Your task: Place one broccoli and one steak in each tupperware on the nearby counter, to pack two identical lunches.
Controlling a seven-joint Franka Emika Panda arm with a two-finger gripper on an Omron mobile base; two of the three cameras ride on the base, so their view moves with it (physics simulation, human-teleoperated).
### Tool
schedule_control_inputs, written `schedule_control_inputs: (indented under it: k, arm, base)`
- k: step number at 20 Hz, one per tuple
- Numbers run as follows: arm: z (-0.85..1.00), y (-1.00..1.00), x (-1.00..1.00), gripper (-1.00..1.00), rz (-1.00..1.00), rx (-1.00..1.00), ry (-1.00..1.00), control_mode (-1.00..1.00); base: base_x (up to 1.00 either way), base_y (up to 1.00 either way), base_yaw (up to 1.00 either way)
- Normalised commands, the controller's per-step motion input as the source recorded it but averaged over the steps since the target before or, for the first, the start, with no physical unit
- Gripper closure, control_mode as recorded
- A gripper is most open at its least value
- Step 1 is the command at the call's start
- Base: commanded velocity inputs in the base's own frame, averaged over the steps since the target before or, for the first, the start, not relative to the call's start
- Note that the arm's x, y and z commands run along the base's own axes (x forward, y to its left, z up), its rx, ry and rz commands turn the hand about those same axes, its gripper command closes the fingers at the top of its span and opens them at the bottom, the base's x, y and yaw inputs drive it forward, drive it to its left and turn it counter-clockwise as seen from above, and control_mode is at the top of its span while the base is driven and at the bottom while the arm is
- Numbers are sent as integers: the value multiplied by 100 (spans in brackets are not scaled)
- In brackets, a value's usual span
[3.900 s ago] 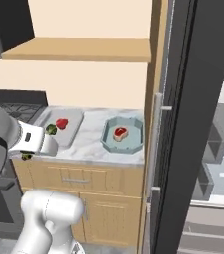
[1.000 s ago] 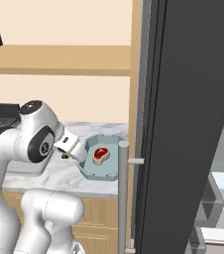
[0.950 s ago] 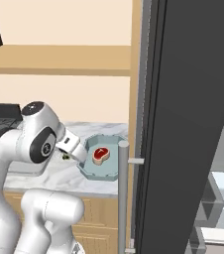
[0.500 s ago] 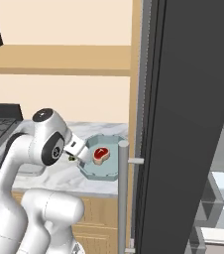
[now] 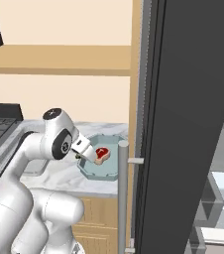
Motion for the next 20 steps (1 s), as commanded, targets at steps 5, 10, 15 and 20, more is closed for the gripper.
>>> schedule_control_inputs:
  k: [5,10,15,20]
  arm:
    - [-27,-11,34,100,-6,0,3,-100]
    - [-30,-11,30,100,-6,0,1,-100]
    - [-28,-12,26,100,-5,0,0,-100]
    - [-26,-18,26,100,-4,0,0,-100]
  base:
    - [0,0,0]
    - [0,0,0]
    - [0,0,0]
    - [0,0,0]
